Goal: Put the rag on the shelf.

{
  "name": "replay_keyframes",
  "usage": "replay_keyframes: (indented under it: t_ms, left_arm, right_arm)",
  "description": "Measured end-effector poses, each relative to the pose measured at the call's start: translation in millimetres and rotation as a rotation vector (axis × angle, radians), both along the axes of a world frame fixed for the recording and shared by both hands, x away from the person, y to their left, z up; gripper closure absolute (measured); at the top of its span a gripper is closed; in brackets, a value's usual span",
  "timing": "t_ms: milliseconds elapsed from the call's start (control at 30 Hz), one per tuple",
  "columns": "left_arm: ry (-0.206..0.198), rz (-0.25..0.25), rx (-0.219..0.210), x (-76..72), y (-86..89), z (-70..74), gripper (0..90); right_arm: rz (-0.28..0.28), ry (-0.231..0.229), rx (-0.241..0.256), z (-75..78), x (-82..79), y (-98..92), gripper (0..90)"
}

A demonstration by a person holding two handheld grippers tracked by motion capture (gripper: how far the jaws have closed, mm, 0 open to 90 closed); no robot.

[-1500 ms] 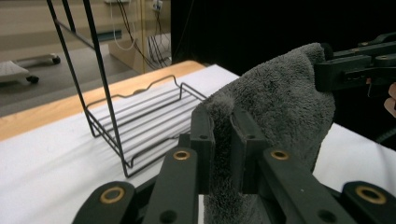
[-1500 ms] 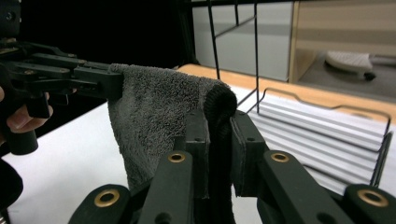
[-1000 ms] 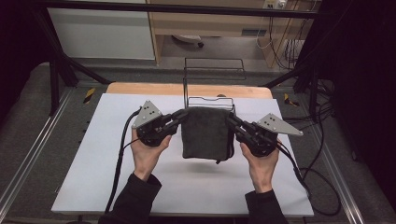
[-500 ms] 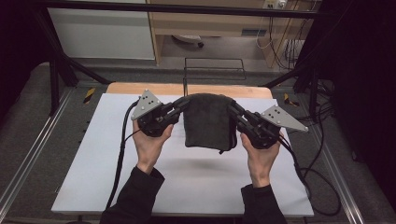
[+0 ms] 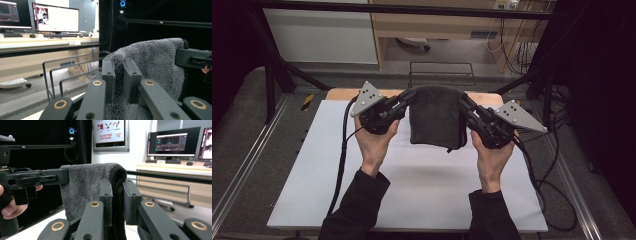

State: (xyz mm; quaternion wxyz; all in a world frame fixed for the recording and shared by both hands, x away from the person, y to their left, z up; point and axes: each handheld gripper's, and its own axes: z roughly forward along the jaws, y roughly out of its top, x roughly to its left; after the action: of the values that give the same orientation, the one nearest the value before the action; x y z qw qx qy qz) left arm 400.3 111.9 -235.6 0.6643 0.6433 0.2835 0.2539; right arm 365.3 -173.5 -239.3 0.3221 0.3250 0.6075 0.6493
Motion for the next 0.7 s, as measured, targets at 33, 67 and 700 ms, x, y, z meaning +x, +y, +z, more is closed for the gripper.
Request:
replay_keyframes:
  t_ms: [33, 67, 700]
  left_arm:
    - [-0.003, -0.001, -0.003, 0.5, -0.6, 2.2, 80.5]
    - [-0.007, -0.003, -0.006, 0.9, -1.1, 4.0, 80.5]
    - [-0.078, 0.024, -0.085, 20.2, -1.2, 45.4, 80.5]
  right_arm:
    - [-0.003, -0.006, 0.0, 2.6, 0.4, 0.2, 80.2]
    - [-0.005, -0.011, -0.003, 5.2, 0.9, 0.5, 80.2]
    - [-0.037, -0.096, -0.001, 52.0, 19.4, 8.0, 80.2]
